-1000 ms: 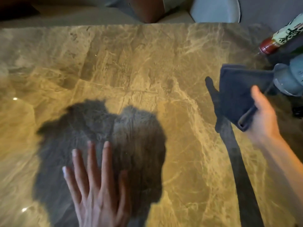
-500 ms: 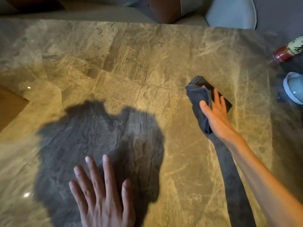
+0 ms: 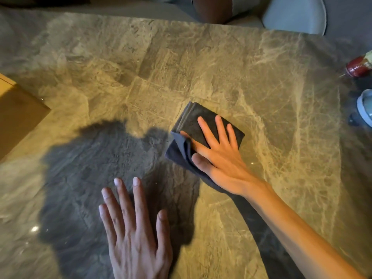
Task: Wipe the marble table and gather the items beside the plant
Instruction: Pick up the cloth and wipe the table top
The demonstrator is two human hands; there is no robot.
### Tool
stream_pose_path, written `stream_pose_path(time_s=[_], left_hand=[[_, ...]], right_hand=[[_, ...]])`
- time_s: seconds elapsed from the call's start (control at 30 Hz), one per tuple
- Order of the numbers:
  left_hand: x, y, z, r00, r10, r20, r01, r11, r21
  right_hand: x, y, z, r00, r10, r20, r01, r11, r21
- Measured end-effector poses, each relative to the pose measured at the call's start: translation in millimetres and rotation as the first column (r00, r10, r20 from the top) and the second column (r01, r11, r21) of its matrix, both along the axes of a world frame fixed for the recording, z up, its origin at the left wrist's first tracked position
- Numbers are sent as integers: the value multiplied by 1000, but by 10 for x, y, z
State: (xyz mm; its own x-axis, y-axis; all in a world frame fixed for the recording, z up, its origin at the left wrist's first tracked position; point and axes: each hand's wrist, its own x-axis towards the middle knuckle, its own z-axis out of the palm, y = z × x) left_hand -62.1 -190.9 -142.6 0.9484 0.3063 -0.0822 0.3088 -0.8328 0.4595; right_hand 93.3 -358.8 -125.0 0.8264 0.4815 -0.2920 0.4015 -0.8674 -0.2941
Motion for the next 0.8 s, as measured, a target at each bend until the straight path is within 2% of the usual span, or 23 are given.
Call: stream_pose_path(time_s=[0.07, 0.17, 0.27, 0.33, 0.43, 0.5, 0.57, 0.67, 0.73, 0.8], left_hand=[[-8, -1, 4, 1000, 2, 7, -2, 1000, -7], [-18, -2, -12, 1000, 18, 10, -18, 1000, -3], [-20, -8, -44, 998, 51, 27, -52, 999, 18], [-3, -20, -60, 997, 74, 36, -75, 997, 29], [23, -30, -41, 997, 74, 21, -75, 997, 7], [22, -34, -30, 998, 70, 0, -70, 998, -4], [19, -37, -24, 997, 73, -5, -73, 997, -8], [12, -35, -42, 997, 74, 8, -74, 997, -6], [5, -44, -40, 996, 86, 12, -86, 996, -5], [13, -63, -25, 995, 100, 17, -100, 995, -4]], right_hand=[[-23, 42, -9, 998, -54, 11, 54, 999, -1], [-185, 120, -74, 981, -80, 175, 99, 990, -103], [-403, -77, -80, 972, -149, 184, 177, 973, -147], [-330, -337, -61, 938, -290, 189, 325, 928, -185], [149, -461, -78, 818, -540, 197, 569, 810, -144], [469, -244, -131, 787, -581, 207, 609, 786, -110], [552, 81, -188, 825, -520, 222, 547, 833, -82], [123, 373, -143, 910, -313, 272, 342, 937, -68], [-361, 263, -95, 956, -149, 254, 184, 976, -120], [-696, -67, -54, 974, -72, 213, 116, 973, -201]])
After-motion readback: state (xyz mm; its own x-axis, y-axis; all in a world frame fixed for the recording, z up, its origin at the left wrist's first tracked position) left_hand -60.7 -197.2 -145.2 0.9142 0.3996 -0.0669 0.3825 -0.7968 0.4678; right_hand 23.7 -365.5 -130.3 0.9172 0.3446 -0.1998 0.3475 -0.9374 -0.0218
